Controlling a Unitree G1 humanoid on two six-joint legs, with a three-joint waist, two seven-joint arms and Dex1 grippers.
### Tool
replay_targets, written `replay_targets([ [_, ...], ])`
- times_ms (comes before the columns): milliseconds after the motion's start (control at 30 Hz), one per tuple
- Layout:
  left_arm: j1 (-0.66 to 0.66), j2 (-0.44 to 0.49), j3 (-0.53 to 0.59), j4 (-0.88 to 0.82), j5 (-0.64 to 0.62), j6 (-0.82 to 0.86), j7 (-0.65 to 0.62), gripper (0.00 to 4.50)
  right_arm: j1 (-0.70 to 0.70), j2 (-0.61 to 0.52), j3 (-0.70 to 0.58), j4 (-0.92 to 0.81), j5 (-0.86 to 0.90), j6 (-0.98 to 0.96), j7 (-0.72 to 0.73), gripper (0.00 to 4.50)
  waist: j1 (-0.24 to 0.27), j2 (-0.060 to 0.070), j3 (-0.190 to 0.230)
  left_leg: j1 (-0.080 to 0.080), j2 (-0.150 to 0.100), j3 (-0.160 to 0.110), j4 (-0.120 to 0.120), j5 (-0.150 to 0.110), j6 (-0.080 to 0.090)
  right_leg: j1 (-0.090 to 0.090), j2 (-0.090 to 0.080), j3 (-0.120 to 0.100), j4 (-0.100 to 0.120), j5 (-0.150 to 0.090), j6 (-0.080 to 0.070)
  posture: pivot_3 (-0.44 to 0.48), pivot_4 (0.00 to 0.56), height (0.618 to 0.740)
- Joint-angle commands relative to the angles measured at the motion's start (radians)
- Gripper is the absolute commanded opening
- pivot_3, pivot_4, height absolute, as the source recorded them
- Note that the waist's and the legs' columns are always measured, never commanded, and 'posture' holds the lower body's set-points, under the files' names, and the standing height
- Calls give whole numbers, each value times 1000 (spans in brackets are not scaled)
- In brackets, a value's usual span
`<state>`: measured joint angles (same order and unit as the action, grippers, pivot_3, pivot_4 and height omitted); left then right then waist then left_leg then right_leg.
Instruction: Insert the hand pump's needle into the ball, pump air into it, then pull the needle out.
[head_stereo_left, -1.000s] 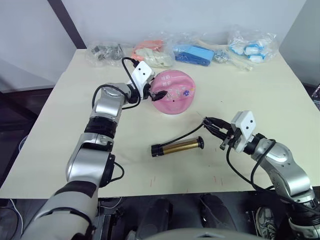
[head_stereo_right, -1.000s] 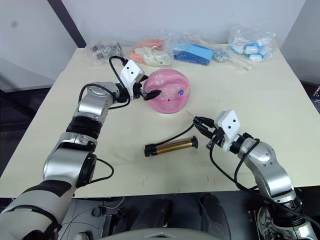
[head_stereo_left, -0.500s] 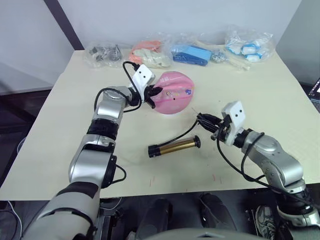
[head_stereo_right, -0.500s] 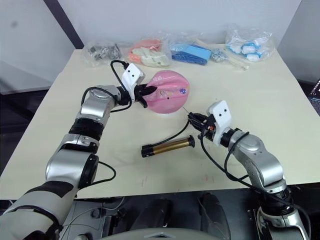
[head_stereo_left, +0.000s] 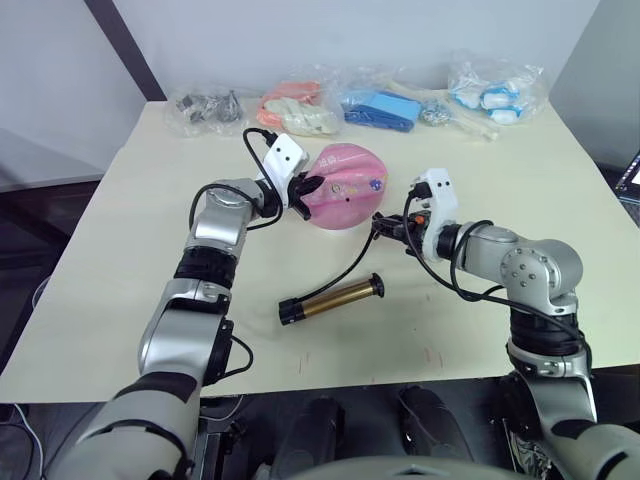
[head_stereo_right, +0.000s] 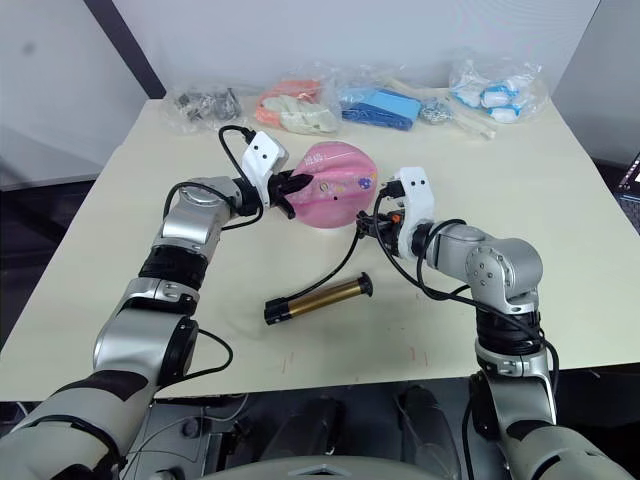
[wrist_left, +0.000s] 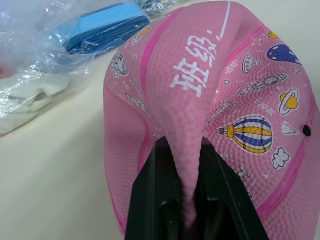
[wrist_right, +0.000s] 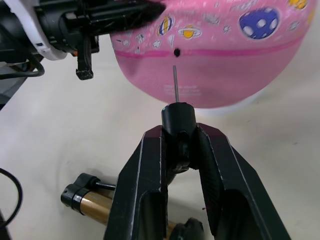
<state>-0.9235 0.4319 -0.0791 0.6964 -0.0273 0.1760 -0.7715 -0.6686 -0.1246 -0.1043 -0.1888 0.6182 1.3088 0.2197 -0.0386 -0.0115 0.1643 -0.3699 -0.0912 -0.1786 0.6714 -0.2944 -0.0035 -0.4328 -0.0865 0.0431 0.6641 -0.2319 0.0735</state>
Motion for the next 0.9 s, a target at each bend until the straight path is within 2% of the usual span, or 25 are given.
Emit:
replay_targets([
  [33, 18, -7, -2, -42, 11, -2, 20, 13, -67, 77, -94, 35, 21, 76, -74, 348, 0, 0, 0, 0, 0, 0, 0, 0, 0, 0, 0, 0, 0, 0, 0, 0, 150, 740],
  [267, 52, -14, 1, -95, 12, 7, 50, 13, -165, 252, -300, 97, 8, 224, -201, 348, -1, 1, -1, 0, 0, -1, 0, 0, 0, 0, -1, 0, 1, 0, 0, 0, 150, 740],
  [533, 79, -23, -1, -123, 8, -2, 63, 13, -244, 374, -460, 150, -26, 254, -315, 348, -1, 2, -1, 0, -1, 0, 0, 0, 0, -1, -1, 0, 1, 0, 0, 0, 150, 740],
  [700, 84, -27, 0, -121, 8, -7, 68, 13, -265, 411, -510, 165, -11, 239, -364, 348, -1, 3, -2, -1, -1, 0, 0, 0, 0, -2, -1, 1, 2, 0, 0, 0, 150, 740],
  [900, 87, -35, 5, -115, 5, -13, 75, 13, -249, 420, -470, 149, 27, 249, -348, 348, -2, 3, -2, -1, -1, 1, 0, 0, 0, -3, -1, 1, 3, 0, 0, 0, 150, 740],
])
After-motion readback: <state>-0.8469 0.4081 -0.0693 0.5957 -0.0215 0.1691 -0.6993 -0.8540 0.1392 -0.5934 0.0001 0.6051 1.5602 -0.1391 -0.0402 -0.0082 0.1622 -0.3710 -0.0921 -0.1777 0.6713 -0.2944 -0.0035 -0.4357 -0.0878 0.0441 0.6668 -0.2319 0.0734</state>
